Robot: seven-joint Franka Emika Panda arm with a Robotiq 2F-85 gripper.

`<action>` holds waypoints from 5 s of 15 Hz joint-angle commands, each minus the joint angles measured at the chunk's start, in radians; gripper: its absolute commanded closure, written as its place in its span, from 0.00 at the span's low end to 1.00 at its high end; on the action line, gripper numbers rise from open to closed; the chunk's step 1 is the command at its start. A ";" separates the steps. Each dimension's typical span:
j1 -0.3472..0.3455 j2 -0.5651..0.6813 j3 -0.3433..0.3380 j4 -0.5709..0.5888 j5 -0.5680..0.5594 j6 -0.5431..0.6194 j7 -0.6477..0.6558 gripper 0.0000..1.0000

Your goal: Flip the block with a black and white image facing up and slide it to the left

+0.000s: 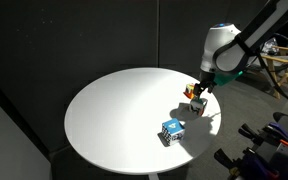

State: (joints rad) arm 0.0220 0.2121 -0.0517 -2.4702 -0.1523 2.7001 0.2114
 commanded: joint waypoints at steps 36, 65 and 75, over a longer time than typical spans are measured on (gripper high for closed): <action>0.134 0.133 -0.089 0.102 -0.050 0.020 -0.025 0.96; 0.253 0.171 0.016 0.317 -0.090 -0.295 0.172 0.07; 0.151 0.006 0.044 0.122 -0.039 -0.217 0.055 0.00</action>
State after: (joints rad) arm 0.2211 0.3088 -0.0321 -2.2590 -0.2245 2.4501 0.3322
